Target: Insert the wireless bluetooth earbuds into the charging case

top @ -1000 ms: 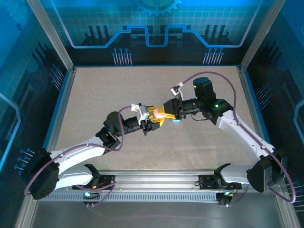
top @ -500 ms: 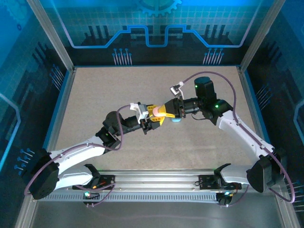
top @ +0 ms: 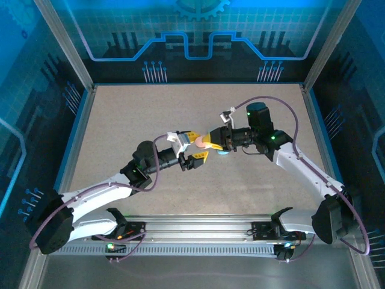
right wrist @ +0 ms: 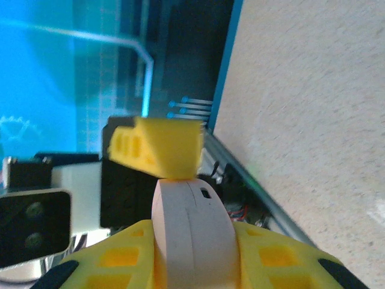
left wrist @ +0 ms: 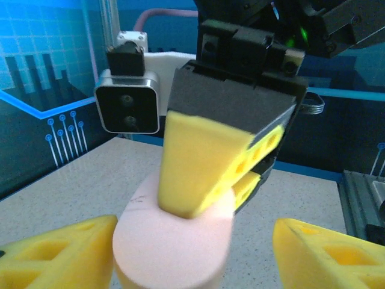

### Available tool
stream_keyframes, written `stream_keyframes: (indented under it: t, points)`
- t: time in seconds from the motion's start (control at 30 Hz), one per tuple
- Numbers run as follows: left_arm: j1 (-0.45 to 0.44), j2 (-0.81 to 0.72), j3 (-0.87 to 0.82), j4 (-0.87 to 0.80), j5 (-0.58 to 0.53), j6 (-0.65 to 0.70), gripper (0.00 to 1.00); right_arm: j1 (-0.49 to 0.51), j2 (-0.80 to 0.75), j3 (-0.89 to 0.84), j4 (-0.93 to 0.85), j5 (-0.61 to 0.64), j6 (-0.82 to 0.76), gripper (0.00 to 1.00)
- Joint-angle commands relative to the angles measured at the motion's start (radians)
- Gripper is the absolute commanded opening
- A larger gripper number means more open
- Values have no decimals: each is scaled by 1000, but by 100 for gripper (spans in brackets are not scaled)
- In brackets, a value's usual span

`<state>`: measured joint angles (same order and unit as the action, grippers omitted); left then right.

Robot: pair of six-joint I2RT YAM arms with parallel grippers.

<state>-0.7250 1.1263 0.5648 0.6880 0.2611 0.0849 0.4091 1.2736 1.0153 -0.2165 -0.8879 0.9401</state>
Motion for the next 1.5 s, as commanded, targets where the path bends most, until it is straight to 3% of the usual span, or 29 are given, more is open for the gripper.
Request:
stream_keyframes:
  t: [0.0,0.37,0.77,1.17,1.47]
  points:
    - [-4,-77,-44,-13,-62,37,71,-35,20,-49,-7,133,-29,15]
    - [-4,-254,-91,-88,-300,16,75,12,282,-184,61,350,-67,15]
    - [-3,-250,-65,-144,-327,7,78,57,423,-226,135,426,-53,20]
    - [-3,-236,-59,-158,-358,10,78,55,355,-252,-4,532,-121,47]
    - [-2,-228,-49,-185,-380,13,79,27,244,-217,-146,614,-178,55]
